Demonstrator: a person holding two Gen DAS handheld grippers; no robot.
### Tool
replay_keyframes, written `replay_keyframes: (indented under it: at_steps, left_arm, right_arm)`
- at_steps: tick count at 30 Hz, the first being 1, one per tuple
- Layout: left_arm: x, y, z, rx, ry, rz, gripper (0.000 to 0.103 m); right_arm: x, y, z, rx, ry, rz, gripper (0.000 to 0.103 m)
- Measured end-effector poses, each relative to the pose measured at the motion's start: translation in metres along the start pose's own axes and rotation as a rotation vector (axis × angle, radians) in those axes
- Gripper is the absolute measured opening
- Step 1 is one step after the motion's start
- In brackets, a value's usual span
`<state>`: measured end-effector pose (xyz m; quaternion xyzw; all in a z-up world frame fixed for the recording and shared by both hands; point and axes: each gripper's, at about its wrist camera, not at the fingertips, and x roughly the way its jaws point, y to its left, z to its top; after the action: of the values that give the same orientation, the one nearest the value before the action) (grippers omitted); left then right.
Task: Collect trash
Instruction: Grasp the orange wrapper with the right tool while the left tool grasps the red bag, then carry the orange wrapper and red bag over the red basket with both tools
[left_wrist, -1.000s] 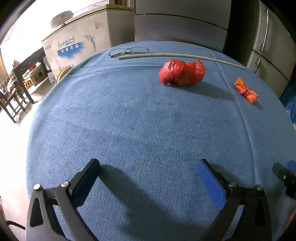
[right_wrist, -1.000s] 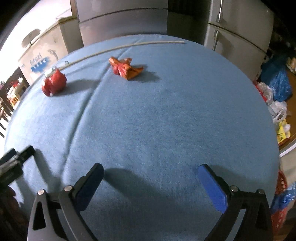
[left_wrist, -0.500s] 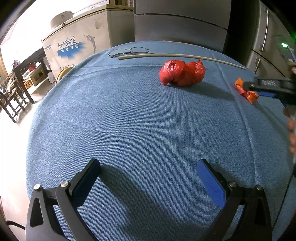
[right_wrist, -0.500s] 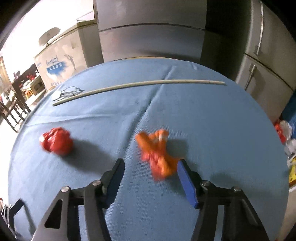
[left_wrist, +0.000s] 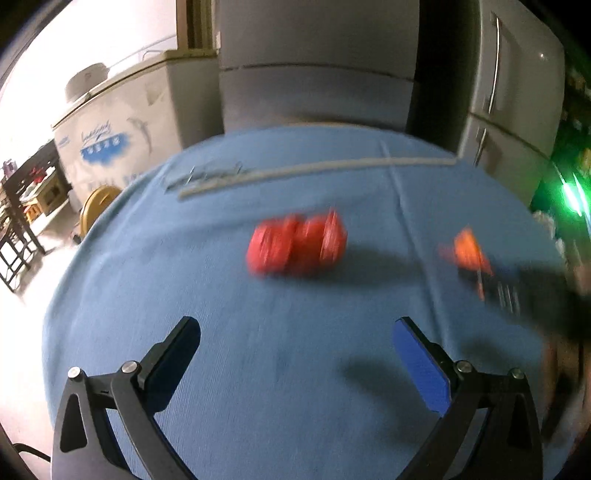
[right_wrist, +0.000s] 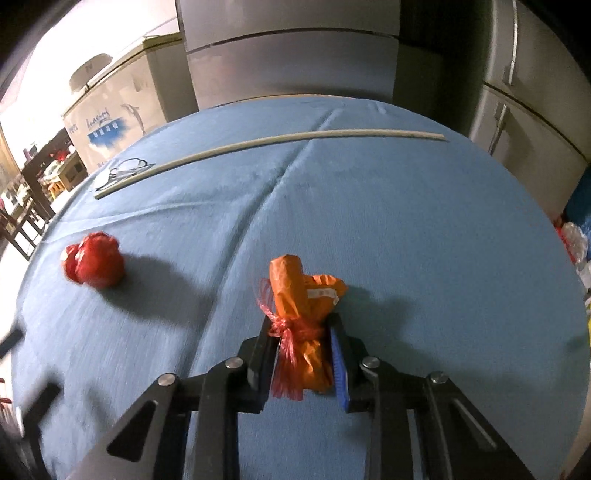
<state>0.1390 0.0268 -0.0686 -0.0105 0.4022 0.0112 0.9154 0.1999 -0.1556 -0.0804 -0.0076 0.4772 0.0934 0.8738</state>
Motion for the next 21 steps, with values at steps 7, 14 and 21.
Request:
replay_keyframes:
  at_steps: [7,14,21]
  left_arm:
    - [0.061,-0.009,0.047,0.021,0.062,-0.006,0.103]
    - [0.078,0.007,0.04,-0.028,0.156,-0.056,0.07]
    - [0.02,0.003,0.012,-0.019,0.102,-0.092,0.069]
  right_arm:
    - [-0.014,-0.009,-0.017,0.032,-0.009,0.016,0.029]
    - [-0.02,-0.011,-0.025,0.061,-0.018,0.029,0.029]
    - [-0.043,-0.011,-0.056,0.112,-0.034,0.054,0.028]
